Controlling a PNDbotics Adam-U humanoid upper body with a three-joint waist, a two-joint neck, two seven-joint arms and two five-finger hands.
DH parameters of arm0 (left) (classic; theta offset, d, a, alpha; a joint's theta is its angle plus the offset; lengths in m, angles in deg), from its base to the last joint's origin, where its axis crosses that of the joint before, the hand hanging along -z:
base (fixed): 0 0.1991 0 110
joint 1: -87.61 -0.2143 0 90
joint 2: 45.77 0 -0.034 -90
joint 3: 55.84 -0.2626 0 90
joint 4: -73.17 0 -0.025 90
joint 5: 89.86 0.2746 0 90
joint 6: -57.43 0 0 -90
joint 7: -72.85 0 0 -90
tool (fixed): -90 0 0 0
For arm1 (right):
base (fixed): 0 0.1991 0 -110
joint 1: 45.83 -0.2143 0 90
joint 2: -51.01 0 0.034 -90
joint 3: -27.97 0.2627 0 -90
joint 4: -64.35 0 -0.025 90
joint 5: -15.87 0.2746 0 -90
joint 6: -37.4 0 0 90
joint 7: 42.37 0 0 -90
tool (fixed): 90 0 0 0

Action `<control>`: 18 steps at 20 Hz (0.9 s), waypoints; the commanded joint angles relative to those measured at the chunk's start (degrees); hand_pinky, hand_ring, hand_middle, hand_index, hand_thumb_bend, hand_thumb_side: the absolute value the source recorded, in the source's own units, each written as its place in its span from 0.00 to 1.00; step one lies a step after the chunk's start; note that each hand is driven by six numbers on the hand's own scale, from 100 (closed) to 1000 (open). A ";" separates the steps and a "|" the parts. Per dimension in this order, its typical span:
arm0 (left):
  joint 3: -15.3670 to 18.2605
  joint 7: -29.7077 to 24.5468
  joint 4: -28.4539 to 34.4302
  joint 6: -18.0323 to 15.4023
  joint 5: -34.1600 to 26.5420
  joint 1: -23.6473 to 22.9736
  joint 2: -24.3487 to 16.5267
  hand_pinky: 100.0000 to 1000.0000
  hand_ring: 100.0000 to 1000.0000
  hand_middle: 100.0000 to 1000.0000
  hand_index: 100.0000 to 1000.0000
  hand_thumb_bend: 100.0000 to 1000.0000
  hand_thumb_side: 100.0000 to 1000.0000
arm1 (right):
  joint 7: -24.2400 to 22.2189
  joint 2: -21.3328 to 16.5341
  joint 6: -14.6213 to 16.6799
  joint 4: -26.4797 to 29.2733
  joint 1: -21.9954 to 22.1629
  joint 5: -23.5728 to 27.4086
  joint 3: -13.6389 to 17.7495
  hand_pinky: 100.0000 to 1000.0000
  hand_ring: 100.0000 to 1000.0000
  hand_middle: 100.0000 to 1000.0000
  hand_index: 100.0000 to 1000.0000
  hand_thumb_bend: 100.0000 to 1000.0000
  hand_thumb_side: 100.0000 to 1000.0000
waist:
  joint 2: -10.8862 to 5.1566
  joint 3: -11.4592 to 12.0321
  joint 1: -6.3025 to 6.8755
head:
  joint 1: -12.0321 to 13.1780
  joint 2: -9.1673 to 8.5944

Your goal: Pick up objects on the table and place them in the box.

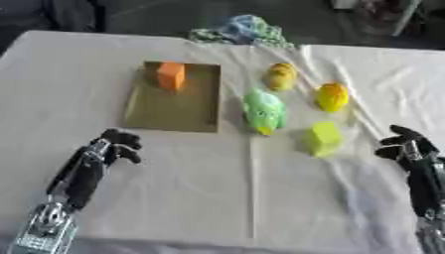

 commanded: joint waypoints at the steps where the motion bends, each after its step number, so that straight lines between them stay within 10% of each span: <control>1: 0.02 -0.04 0.55 0.24 0.32 0.13 -1.15 0.77 0.51 0.55 0.70 0.00 1.00 | 0.05 -0.77 0.05 0.54 -0.45 -0.05 0.08 0.66 0.51 0.53 0.77 0.00 0.71 | 0.05 -0.06 -0.80 | 0.25 -0.06; 18: 0.08 0.05 0.36 0.44 0.55 0.10 -1.19 0.77 0.51 0.55 0.70 0.00 1.00 | -0.39 -0.87 0.14 0.54 -0.82 -0.11 -0.12 0.66 0.51 0.53 0.78 0.00 0.69 | 0.11 -0.11 -0.90 | 0.32 -0.06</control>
